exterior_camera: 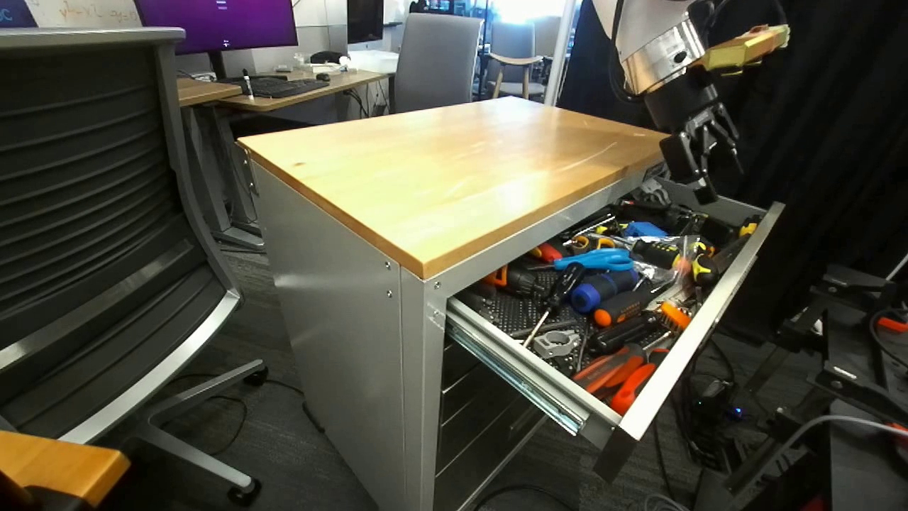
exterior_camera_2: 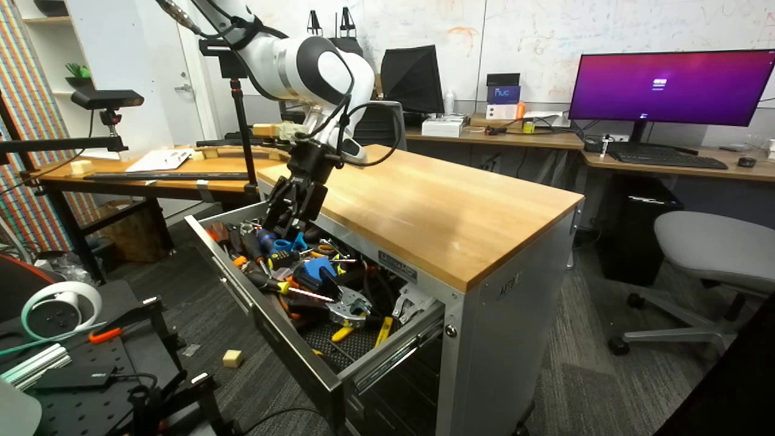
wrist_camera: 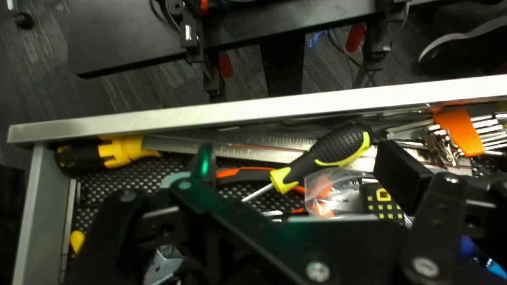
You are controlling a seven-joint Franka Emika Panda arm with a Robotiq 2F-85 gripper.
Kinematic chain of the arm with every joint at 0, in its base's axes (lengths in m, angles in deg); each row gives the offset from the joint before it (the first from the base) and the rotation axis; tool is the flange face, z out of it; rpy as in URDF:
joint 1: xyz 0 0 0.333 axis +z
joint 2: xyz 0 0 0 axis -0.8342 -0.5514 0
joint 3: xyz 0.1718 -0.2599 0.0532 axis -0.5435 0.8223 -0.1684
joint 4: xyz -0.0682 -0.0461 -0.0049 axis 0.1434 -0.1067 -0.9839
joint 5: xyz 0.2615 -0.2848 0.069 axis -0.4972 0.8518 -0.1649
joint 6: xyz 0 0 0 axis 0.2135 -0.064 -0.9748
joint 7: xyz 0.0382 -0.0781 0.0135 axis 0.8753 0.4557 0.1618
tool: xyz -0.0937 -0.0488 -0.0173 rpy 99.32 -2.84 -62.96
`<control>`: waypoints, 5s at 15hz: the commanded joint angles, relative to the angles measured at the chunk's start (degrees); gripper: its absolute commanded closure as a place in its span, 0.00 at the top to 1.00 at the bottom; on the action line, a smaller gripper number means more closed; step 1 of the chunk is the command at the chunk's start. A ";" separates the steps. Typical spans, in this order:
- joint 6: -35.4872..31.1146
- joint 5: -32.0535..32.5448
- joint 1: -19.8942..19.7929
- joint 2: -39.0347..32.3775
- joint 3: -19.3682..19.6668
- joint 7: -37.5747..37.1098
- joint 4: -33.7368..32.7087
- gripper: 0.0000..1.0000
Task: Put the screwdriver in the drawer and close it
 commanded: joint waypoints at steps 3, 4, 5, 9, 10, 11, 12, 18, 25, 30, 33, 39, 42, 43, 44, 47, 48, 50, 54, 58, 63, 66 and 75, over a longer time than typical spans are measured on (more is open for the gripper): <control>9.54 0.47 -2.16 1.86 0.42 2.98 2.45 1.00; 10.00 0.65 -2.33 0.97 0.16 4.12 2.57 1.00; 8.74 1.13 -2.27 0.43 -0.15 5.24 3.30 0.75; 6.55 3.35 -1.83 -1.75 -1.24 9.50 5.01 0.49; 5.69 3.42 -1.78 -2.22 -1.51 10.09 5.43 0.42; 5.05 3.20 -1.71 -2.76 -1.75 10.21 5.72 0.34; 4.88 2.46 -1.78 -3.25 -2.10 10.84 6.08 0.27; -4.13 2.51 -0.59 -4.21 -2.25 6.67 9.06 0.01; -13.79 1.65 -0.14 -1.96 -1.24 -1.26 11.99 0.07; -19.02 1.50 -0.26 -1.12 -0.59 -6.00 10.71 0.06; -23.77 2.46 0.20 -0.52 -0.27 -8.80 10.30 0.07; -35.35 1.86 0.16 0.98 0.22 -12.21 11.87 0.07; -42.07 2.55 0.70 1.33 0.47 -13.09 13.37 0.07; -43.67 2.23 0.66 1.39 0.32 -12.55 13.73 0.07; -46.12 3.18 1.07 1.47 0.64 -12.97 14.21 0.07; -52.06 4.06 1.89 1.47 0.85 -12.68 15.04 0.07; -54.17 5.27 2.48 1.45 1.26 -13.04 15.32 0.07; -58.01 8.36 4.03 1.46 2.60 -14.29 15.92 0.07; -63.53 12.97 6.73 2.21 5.30 -16.80 17.84 0.07; -64.46 14.99 9.11 2.88 7.75 -18.39 18.66 0.07; -45.73 5.78 4.85 8.88 1.00 -3.98 15.36 0.45; -32.15 5.55 4.70 11.19 -0.11 -0.46 10.31 0.68; 0.18 9.43 4.93 11.38 -3.81 6.46 -9.31 1.00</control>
